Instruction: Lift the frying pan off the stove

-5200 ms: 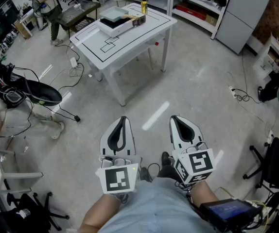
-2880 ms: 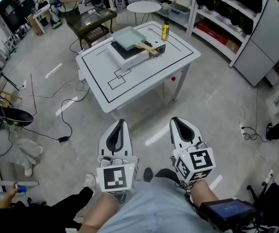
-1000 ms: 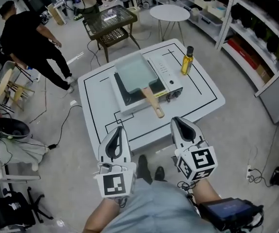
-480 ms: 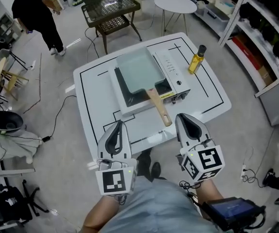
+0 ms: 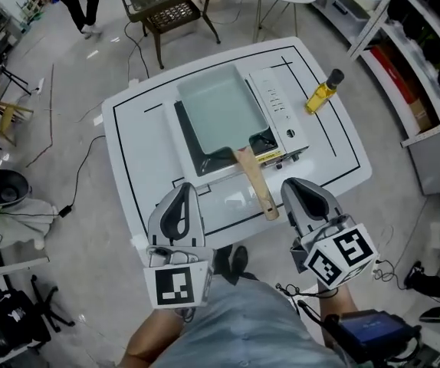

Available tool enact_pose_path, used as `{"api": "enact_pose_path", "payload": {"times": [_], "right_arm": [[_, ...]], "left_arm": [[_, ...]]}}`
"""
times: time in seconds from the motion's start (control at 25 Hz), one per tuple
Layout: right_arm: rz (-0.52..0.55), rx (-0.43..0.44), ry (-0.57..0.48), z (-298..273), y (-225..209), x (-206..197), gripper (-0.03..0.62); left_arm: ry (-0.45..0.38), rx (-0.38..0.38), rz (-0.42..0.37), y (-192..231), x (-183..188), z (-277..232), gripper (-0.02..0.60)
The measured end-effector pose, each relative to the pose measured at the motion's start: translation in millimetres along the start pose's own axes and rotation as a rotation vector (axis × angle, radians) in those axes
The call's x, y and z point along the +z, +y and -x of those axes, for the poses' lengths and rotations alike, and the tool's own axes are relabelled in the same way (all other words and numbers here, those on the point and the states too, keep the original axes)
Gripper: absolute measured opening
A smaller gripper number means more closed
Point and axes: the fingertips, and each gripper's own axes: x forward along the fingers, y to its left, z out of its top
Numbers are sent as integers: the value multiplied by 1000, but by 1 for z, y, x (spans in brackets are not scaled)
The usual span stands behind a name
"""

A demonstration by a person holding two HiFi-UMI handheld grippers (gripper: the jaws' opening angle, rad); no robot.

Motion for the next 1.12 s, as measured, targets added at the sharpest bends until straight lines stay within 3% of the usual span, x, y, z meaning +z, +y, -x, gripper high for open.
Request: {"api": "enact_pose_path", "payload": {"times": [0.28,0.32,0.4,0.68,0.8,1.12], "right_arm": [[-156,187,92,-27,1,-1,54],[-171,208,108,-31,0,-2,77],[-184,249,155,-41,-2,-8,182],[-327,463,308,-68,1,-30,219],[-424,493,331,-78,-4,-32,219],[-556,586,453,-101,1,-50,221]], "left_arm": [[70,-7,25,13,-20,-41,17],[77,-5,31,16,-22,-46,17],[87,2,26,22,-25,-56,17],[139,24,20,41,-43,-82,17],[169,33,35,52,-52,-90,17],[208,57,66,71,-69,-106,17]]}}
